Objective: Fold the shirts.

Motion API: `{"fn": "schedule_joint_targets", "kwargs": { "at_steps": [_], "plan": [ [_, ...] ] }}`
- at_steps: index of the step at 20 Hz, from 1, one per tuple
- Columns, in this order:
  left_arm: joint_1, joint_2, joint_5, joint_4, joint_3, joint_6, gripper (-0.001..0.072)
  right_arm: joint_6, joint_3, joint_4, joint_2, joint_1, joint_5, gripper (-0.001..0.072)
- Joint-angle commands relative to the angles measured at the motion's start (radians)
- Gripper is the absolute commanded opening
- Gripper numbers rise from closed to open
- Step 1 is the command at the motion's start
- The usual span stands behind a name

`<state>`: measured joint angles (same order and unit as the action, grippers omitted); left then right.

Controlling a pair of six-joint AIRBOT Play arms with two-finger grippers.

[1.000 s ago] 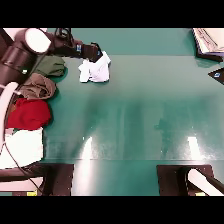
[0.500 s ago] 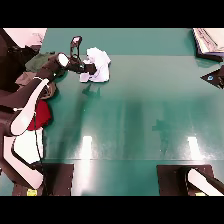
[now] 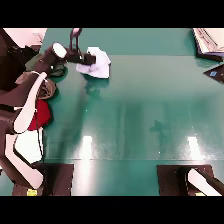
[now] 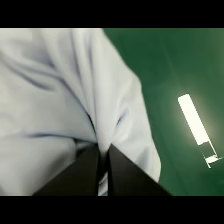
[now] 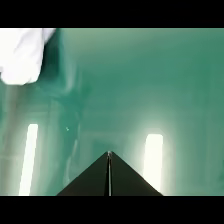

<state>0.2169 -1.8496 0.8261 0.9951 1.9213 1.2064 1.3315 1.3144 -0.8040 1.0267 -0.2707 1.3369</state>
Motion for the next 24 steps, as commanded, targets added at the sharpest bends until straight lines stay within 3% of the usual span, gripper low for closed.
{"fn": "schedule_joint_targets", "kwargs": {
  "at_steps": [1,4,10,13,16,17,18,19,24],
  "plan": [
    [0.026,0.100,0.188,-0.062,0.220,-0.133,0.0023,0.000,0.146,0.000,-0.026,0.001,-0.031,0.0017],
    [0.077,0.303,0.263,-0.196,0.197,-0.220,0.0023,0.000,0.311,0.000,-0.027,0.001,-0.040,0.0017],
    [0.226,0.509,0.509,-0.179,0.049,-0.220,0.0024,0.000,0.504,0.000,-0.027,0.001,-0.049,0.0018],
    [0.243,0.497,0.466,-0.054,-0.091,-0.204,0.0024,0.000,0.531,0.000,-0.027,0.001,-0.005,0.0017],
    [0.233,0.433,0.369,0.096,-0.249,-0.079,0.0026,0.000,0.530,-0.001,-0.027,0.001,0.058,0.0018],
    [0.233,0.404,0.343,0.151,-0.282,-0.036,0.0193,0.000,0.530,-0.001,-0.027,0.001,0.077,0.0018],
    [0.232,0.370,0.333,0.204,-0.298,0.023,0.0600,-0.001,0.530,-0.002,-0.027,0.001,0.090,0.0017],
    [0.221,0.344,0.343,0.246,-0.299,0.090,0.0710,0.000,0.530,-0.002,-0.027,0.001,0.096,0.0017],
    [0.024,0.423,0.532,0.254,-0.303,0.232,0.0710,0.000,0.529,-0.003,-0.016,0.001,0.096,0.0017]
  ]
}}
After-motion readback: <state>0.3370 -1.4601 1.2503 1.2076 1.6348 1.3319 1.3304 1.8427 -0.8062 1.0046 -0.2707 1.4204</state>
